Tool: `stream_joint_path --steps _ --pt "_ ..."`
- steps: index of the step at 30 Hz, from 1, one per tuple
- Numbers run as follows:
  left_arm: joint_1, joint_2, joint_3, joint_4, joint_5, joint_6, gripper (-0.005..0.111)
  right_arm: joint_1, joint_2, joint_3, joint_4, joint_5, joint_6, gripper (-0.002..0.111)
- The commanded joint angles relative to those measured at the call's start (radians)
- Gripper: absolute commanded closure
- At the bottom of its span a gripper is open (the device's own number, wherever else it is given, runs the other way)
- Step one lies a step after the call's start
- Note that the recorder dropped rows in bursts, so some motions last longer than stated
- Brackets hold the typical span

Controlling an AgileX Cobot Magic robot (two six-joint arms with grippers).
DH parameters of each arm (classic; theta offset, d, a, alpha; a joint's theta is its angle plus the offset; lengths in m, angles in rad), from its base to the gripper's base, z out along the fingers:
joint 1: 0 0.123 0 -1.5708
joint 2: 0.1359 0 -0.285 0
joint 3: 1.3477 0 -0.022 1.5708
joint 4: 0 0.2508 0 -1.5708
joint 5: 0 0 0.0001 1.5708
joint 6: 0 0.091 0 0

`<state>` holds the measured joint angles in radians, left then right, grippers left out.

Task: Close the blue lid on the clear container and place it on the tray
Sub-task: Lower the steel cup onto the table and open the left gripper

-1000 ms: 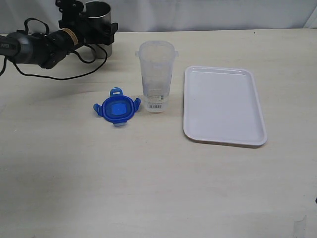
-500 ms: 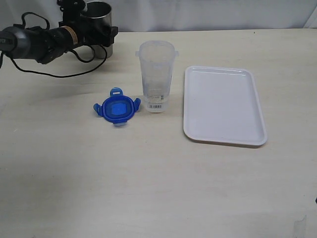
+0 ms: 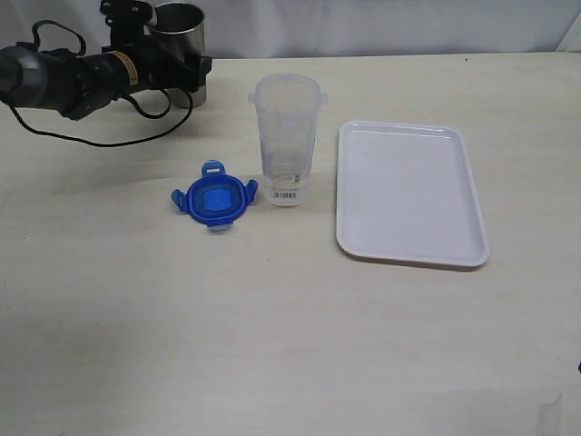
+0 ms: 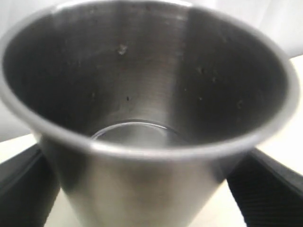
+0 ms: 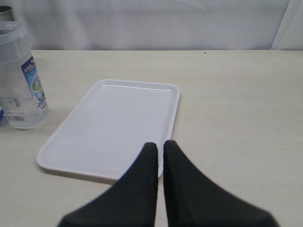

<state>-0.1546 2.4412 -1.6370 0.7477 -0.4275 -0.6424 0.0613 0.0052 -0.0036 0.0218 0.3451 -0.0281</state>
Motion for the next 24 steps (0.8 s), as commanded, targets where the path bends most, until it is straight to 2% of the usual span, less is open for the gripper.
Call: stream_joint_path --steps 1,10,24 --pt "-0.008 -0.022 0.009 0.001 0.028 -0.009 0.023 -0.005 -0.005 0.004 -0.008 0.0 -0.006 0.104" --pt "-0.009 -0.062 0.056 0.001 0.098 -0.009 0.023 -0.005 -0.005 0.004 -0.008 0.0 -0.006 0.104" --pt "-0.009 -0.161 0.207 0.011 0.131 0.028 0.023 -0.005 -0.005 0.004 -0.008 0.0 -0.006 0.104"
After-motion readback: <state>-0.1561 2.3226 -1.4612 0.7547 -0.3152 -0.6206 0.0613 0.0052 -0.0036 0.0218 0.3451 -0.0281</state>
